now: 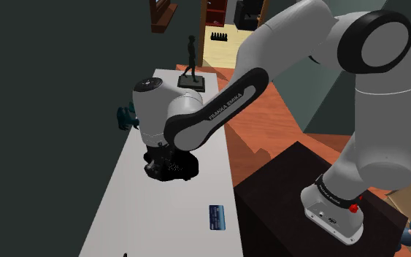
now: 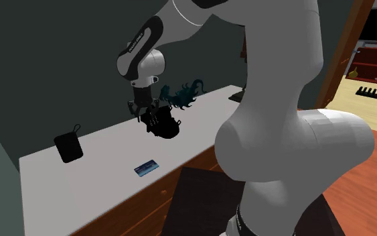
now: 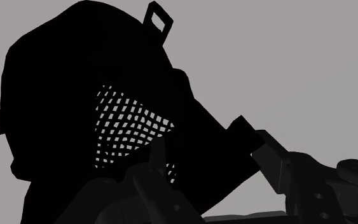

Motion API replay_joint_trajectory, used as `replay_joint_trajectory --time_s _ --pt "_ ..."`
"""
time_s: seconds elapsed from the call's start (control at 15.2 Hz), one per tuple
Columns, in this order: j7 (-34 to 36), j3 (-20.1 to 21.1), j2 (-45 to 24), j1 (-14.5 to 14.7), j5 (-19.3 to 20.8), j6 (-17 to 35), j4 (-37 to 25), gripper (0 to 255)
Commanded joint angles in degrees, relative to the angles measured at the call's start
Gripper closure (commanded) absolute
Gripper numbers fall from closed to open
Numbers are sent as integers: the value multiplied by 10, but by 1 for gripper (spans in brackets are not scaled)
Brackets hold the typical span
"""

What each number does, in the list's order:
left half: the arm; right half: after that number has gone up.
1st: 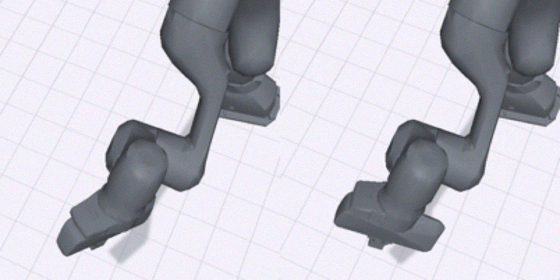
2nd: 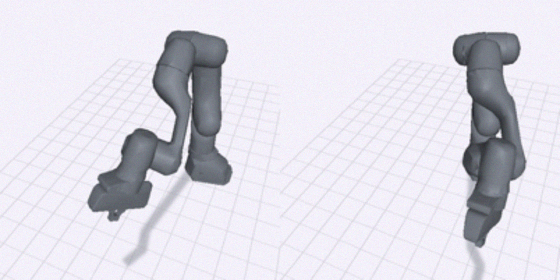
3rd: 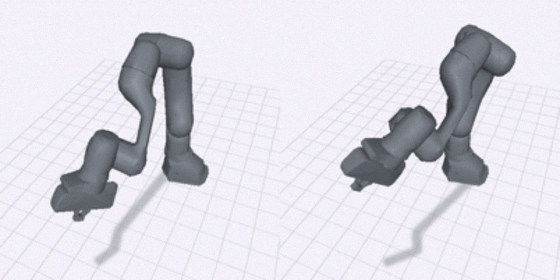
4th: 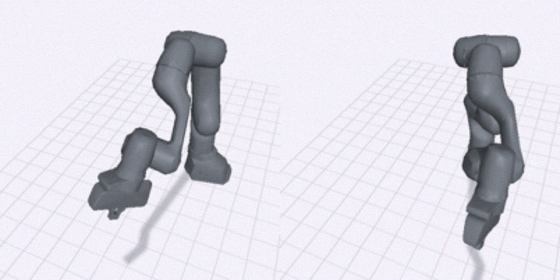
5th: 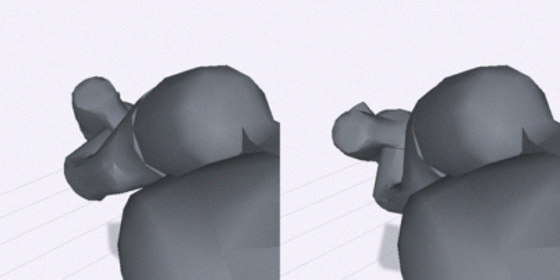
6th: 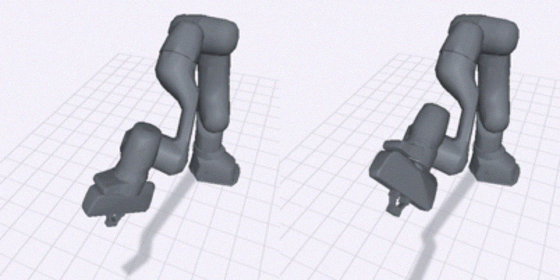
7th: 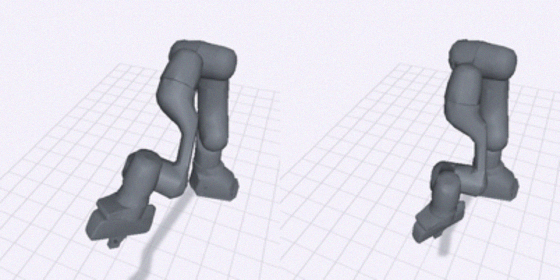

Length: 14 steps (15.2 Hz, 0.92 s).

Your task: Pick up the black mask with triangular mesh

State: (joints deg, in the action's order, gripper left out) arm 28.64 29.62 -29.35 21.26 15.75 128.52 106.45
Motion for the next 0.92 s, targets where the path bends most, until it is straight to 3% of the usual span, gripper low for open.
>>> replay_joint_trajectory --time_s 0.0,0.53,0.86 --pt "0 0 -1 0 1 1 0 255" --pt "0 0 -1 0 1 1 -1 255" --pt "-8 9 23 -7 -14 -28 -7 255"
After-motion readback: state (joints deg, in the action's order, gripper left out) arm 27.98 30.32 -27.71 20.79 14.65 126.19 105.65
